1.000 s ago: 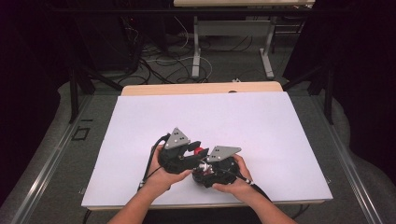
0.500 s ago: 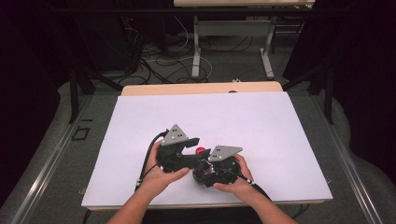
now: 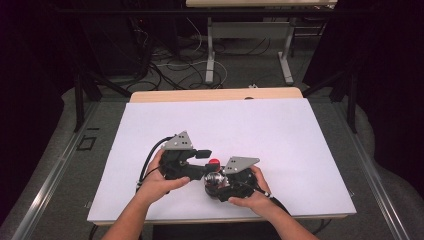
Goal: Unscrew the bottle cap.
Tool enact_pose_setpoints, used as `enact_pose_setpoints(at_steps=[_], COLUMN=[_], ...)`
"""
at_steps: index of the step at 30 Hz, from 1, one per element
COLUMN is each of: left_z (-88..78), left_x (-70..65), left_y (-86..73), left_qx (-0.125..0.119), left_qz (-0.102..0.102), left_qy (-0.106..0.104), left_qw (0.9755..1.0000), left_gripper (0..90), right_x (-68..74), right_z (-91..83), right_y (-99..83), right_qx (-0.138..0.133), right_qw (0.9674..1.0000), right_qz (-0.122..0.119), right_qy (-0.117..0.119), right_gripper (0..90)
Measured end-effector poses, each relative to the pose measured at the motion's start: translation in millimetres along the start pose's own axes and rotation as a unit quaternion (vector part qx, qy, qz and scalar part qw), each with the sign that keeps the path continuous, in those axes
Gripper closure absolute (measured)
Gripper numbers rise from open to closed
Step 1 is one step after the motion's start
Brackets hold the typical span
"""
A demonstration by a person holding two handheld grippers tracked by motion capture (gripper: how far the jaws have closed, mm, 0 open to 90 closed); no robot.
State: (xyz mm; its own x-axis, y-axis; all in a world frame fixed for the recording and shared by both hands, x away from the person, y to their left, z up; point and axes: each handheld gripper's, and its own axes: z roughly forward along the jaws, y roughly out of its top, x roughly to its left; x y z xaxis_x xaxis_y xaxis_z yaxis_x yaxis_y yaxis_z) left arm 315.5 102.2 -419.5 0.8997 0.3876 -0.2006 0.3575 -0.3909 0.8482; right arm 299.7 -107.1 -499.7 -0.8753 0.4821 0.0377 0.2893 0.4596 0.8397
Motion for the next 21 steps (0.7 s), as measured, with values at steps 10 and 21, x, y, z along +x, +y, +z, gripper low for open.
enact_pose_setpoints(at_steps=[10, 21], left_z=[8.8, 14.8], left_x=[-0.5, -21.0], left_y=[1.3, 2.0], left_qx=[-0.001, -0.010], left_qz=[0.009, -0.027], left_qy=[-0.010, 0.087], left_qw=[0.9999, 0.9958], left_gripper=[59.5, 61.9], right_x=[3.0, 1.2], right_z=[1.6, 2.0], right_y=[0.0, -0.9], right_qx=[0.001, 0.004], right_qw=[1.0000, 0.9999], right_qz=[0.000, 0.011], right_qy=[0.003, -0.006], right_gripper=[29.1, 29.1])
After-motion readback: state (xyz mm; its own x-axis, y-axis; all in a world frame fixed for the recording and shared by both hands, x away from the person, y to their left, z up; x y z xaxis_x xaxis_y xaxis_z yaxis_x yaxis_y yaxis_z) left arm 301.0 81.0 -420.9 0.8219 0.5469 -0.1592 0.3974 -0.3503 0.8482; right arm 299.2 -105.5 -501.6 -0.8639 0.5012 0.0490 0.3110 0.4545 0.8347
